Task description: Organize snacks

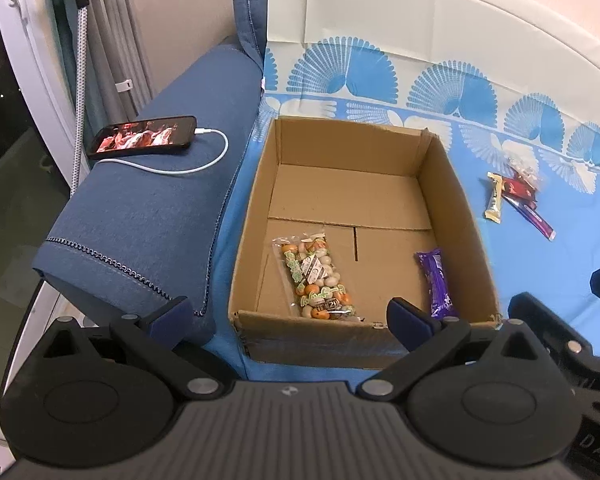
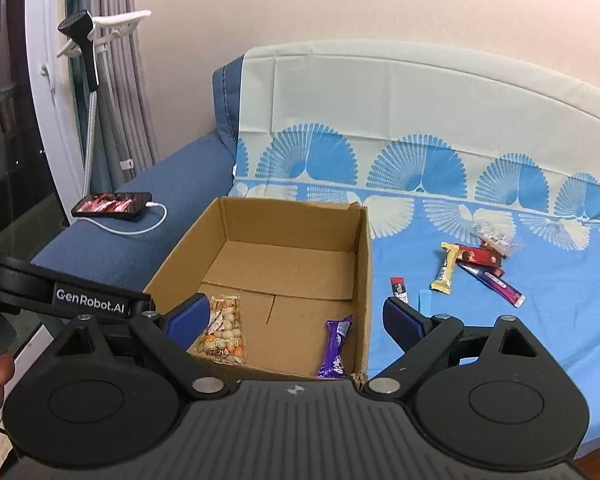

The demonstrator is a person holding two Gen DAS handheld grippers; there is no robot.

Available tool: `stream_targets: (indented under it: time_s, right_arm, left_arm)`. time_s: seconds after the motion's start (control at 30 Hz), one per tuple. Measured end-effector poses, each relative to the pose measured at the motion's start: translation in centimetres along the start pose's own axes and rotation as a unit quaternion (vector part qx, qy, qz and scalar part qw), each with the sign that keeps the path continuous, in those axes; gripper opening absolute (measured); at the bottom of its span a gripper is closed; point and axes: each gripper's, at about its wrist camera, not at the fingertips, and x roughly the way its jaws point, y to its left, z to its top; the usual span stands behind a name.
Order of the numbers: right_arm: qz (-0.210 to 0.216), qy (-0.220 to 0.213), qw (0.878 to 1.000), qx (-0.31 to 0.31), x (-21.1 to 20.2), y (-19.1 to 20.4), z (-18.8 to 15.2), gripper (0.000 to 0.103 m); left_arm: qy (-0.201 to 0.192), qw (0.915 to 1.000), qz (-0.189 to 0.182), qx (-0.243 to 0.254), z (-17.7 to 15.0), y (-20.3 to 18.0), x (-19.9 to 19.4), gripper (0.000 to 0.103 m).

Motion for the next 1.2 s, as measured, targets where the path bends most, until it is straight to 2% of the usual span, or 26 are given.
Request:
stream_targets:
  time_s: [0.23, 1.2]
  right_arm:
    - [0.001, -0.006, 1.000, 0.001, -0.69, 0.15, -0.22, 0.095]
    - [-0.003, -0.001, 1.000, 0.001, -0.38, 0.48, -0.13, 0.095]
  left_arm:
    - [-0.005, 0.9999, -0.002, 0.014, -0.42, -0.59, -0.56, 0.103]
    - [0.003, 0.9999, -0.003, 0.015, -0.13, -0.49, -0.30, 0.103]
